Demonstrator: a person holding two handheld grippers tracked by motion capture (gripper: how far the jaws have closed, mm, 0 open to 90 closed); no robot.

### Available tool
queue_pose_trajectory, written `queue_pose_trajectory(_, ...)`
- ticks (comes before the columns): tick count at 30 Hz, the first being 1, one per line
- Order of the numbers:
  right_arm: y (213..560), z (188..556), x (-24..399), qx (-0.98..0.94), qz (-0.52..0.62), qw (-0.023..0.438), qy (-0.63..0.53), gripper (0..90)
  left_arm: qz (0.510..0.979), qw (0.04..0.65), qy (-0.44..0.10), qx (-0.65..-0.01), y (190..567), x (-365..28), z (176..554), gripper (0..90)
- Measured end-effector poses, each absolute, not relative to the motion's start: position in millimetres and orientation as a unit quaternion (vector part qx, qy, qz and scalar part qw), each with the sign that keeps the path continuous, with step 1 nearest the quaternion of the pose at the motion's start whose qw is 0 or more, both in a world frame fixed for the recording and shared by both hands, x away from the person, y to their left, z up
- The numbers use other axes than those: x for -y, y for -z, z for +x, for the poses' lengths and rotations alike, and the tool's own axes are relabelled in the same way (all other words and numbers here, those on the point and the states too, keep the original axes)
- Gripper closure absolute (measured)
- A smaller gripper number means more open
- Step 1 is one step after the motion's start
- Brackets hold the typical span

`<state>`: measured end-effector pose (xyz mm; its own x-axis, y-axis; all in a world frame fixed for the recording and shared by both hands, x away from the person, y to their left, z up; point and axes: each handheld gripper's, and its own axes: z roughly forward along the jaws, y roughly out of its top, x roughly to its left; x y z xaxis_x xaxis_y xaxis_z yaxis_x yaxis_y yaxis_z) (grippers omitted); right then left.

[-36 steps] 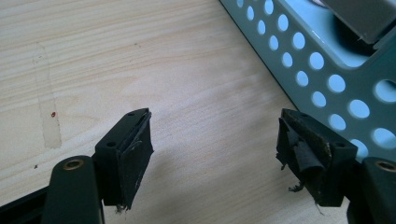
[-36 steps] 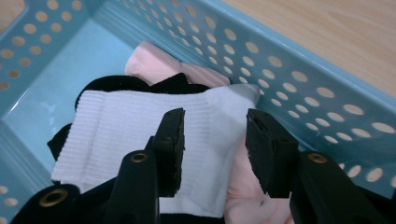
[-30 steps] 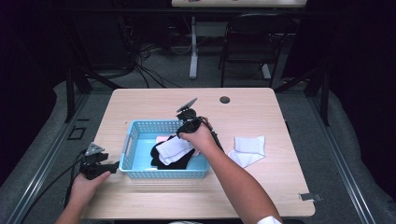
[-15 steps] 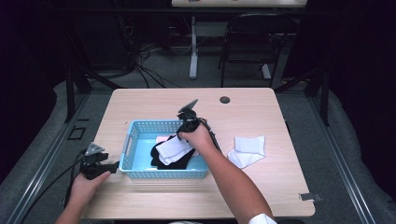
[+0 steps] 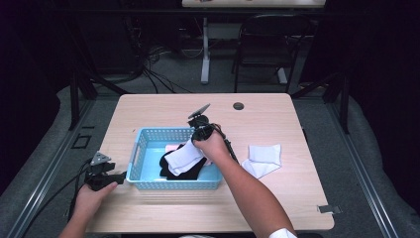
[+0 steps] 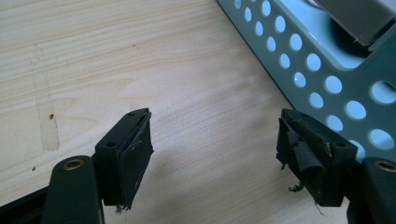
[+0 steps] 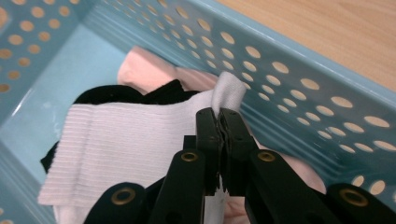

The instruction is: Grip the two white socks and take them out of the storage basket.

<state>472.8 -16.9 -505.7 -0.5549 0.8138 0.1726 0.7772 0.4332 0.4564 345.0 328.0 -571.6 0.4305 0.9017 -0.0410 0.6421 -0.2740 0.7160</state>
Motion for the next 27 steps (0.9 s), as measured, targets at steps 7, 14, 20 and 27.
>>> queue_pose_trajectory(7,492,461,16,-0.847,0.445,0.052,-0.286,87.7,0.775,0.339,-0.191,-0.498,572,-328,345,26.4)
queue_pose_trajectory(14,472,444,16,-0.854,0.408,0.071,-0.315,87.8,0.775,0.338,-0.191,-0.498,572,-328,345,26.4)
queue_pose_trajectory(20,455,430,20,-0.856,0.384,0.076,-0.338,87.8,0.775,0.338,-0.191,-0.498,572,-328,345,26.4)
queue_pose_trajectory(27,437,414,24,-0.852,0.364,0.078,-0.367,87.8,0.775,0.337,-0.191,-0.498,572,-328,345,26.4)
